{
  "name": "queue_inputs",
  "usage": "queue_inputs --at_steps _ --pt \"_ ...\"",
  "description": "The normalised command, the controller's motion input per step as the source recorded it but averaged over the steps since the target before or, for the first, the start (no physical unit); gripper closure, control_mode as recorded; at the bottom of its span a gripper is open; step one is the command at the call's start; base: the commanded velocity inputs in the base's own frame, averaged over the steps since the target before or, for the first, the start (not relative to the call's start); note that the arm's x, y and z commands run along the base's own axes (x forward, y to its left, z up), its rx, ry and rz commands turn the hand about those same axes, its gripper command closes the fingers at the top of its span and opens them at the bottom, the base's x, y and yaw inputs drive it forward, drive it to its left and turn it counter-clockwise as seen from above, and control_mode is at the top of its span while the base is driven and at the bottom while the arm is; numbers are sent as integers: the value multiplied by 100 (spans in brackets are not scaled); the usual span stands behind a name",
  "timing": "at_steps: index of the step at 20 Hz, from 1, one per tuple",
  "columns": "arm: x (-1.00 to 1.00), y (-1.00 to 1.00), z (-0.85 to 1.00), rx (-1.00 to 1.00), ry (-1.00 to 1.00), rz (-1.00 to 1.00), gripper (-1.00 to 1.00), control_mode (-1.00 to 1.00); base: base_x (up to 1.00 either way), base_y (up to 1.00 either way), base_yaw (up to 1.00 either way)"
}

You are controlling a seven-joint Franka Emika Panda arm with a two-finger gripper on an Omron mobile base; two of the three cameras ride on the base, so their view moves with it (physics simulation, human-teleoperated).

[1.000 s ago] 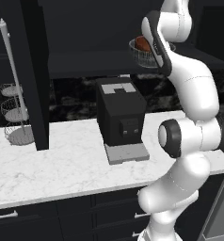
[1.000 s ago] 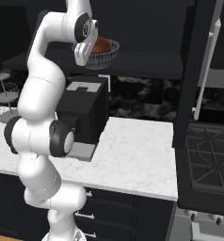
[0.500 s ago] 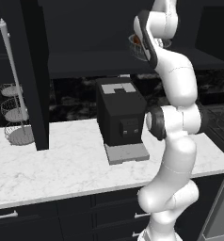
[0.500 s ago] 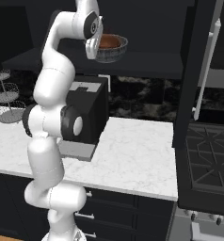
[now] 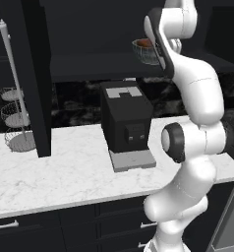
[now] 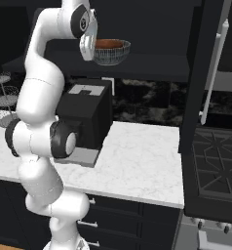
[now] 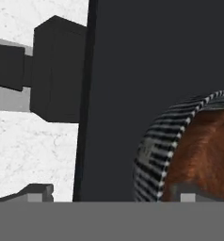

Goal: Pick up the bowls on the counter and stack them on top of one another in the open cabinet. Place the smaller bowl on top of the larger bowl.

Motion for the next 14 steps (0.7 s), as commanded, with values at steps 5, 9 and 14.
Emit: queue_inputs --at_steps 5,9,14 --pt "-100 10 -81 -13 -14 1 -100 -100 0 0 0" --pt "-100 1 -100 -12 -1 3 -100 -100 0 0 0" --pt "-97 -39 -100 -5 16 1 -100 -100 0 0 0"
